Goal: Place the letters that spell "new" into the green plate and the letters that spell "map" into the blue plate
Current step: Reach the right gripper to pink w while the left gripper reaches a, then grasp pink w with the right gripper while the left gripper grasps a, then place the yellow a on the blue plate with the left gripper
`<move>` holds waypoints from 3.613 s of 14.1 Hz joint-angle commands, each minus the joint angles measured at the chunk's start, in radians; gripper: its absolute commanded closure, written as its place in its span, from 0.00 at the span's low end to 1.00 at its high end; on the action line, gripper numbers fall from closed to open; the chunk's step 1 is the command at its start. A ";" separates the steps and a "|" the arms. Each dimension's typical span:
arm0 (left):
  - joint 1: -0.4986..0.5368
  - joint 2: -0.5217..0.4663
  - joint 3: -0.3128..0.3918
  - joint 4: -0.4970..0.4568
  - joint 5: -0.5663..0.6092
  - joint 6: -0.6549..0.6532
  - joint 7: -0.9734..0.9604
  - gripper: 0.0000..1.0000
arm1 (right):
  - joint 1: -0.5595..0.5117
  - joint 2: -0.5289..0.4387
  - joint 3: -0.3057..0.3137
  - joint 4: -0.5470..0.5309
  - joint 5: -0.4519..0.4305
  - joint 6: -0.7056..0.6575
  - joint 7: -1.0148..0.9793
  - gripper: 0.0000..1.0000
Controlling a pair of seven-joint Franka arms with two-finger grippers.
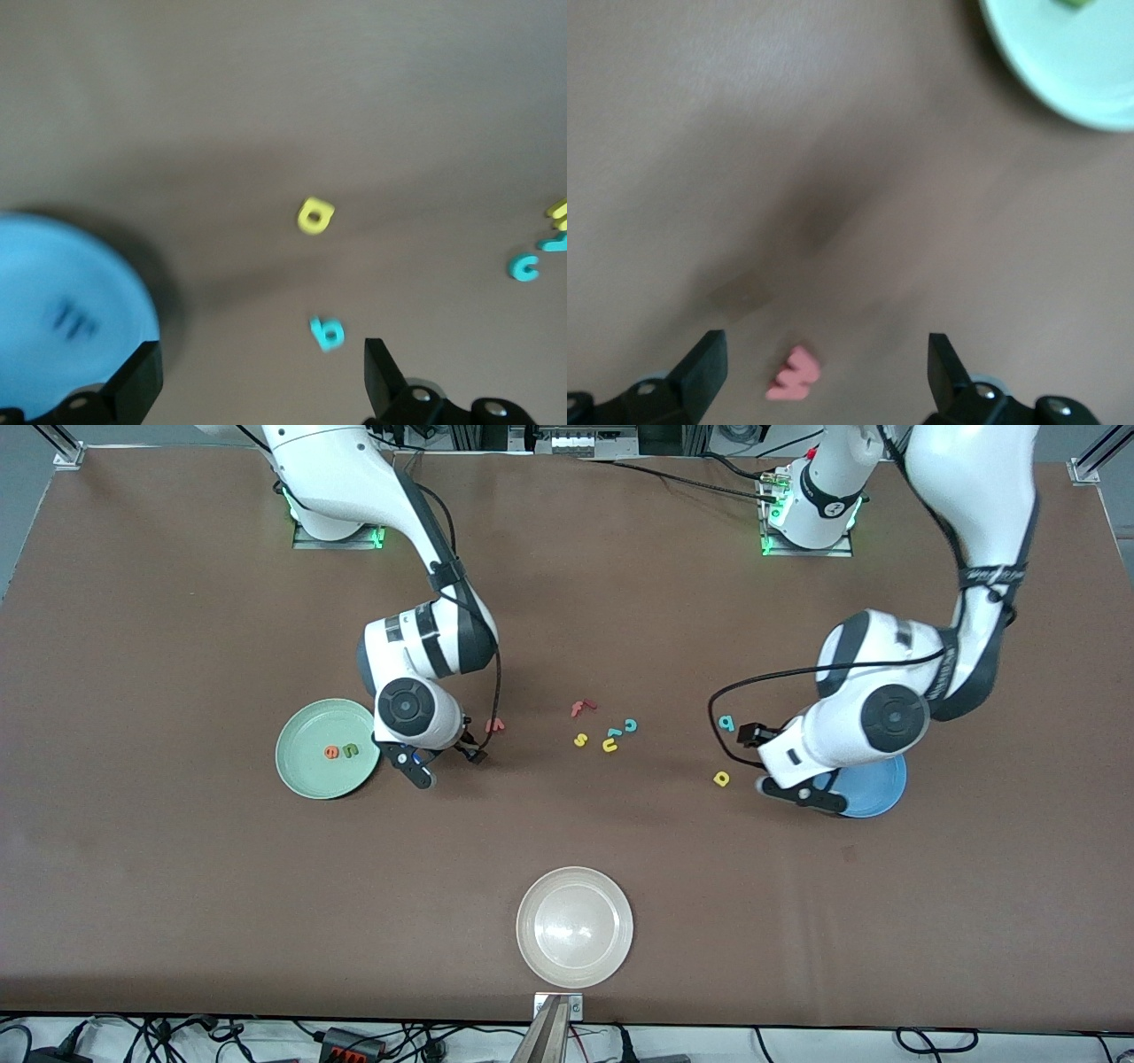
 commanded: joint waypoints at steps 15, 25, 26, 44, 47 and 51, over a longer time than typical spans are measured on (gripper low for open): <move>-0.071 0.123 0.002 -0.178 0.205 0.489 0.217 0.32 | 0.172 -0.024 -0.041 -0.183 0.005 0.298 0.534 0.00; -0.061 0.029 0.004 -0.170 0.206 0.379 0.232 0.81 | 0.208 -0.022 -0.040 -0.244 0.006 0.368 0.583 0.11; -0.051 0.000 0.004 -0.149 0.205 0.289 0.225 0.81 | 0.208 -0.022 -0.040 -0.244 0.006 0.369 0.583 0.13; 0.263 -0.035 0.001 -0.242 0.208 0.029 0.223 0.00 | 0.205 -0.024 -0.037 -0.240 0.005 0.366 0.473 0.85; 0.261 -0.086 -0.059 -0.208 0.196 -0.066 0.214 0.00 | 0.205 -0.038 -0.043 -0.235 0.003 0.363 0.427 0.85; 0.268 -0.117 -0.200 -0.213 0.162 -0.111 -0.107 0.00 | 0.208 -0.080 -0.075 -0.227 0.002 0.305 0.287 0.86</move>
